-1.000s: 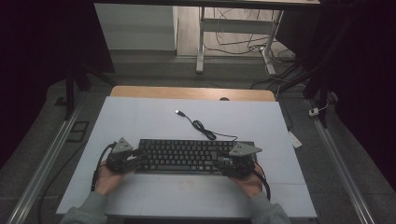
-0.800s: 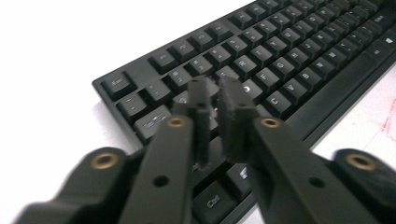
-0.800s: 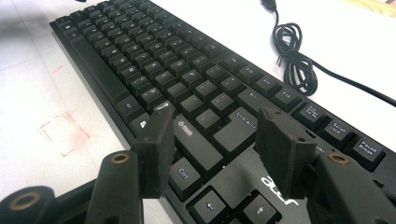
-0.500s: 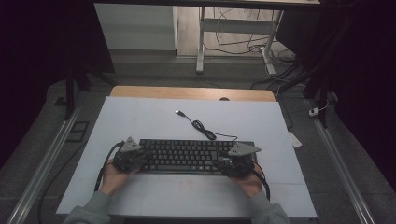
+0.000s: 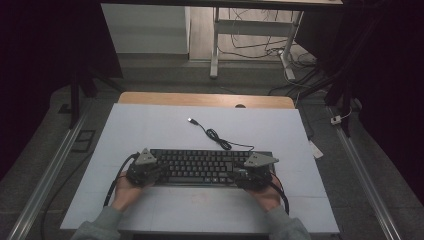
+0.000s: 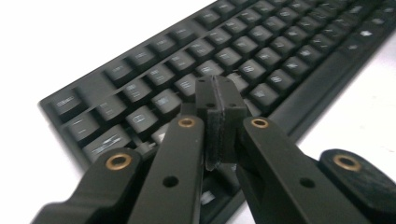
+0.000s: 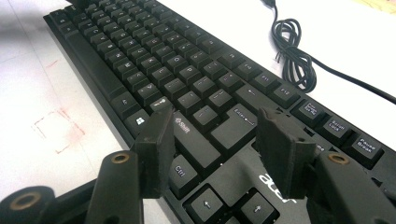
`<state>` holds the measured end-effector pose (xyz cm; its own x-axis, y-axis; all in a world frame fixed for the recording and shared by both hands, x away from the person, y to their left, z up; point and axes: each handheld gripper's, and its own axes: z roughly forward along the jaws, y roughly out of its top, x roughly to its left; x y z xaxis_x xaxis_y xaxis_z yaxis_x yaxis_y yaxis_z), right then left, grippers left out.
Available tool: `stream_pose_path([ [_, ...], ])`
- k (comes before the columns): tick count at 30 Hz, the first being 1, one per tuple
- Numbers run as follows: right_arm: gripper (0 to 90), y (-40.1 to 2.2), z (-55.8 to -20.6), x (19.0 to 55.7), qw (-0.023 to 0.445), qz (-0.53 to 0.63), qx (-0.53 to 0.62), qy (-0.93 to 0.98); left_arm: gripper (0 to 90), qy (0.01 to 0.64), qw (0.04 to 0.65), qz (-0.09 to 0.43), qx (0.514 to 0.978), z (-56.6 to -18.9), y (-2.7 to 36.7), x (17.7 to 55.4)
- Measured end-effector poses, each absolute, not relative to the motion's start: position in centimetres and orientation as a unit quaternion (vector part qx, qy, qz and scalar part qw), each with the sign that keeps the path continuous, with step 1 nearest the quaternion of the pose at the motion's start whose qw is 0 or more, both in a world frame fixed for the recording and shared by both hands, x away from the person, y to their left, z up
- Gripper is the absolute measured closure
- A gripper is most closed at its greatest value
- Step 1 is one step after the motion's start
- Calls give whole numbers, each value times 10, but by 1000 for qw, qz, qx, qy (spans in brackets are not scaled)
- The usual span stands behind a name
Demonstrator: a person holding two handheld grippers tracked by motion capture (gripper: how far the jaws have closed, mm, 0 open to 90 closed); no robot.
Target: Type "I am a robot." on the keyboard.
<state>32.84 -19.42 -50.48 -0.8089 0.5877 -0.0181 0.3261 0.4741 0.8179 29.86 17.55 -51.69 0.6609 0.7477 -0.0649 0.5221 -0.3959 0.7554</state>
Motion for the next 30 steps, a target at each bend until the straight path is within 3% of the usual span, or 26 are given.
stream_pose_path([
  [13,471,-194,-505,329,152,433,270,846,884,333,375,114,858,-521,145,292],
  [30,471,-194,-506,329,155,429,270,848,884,332,366,109,863,-526,142,294],
])
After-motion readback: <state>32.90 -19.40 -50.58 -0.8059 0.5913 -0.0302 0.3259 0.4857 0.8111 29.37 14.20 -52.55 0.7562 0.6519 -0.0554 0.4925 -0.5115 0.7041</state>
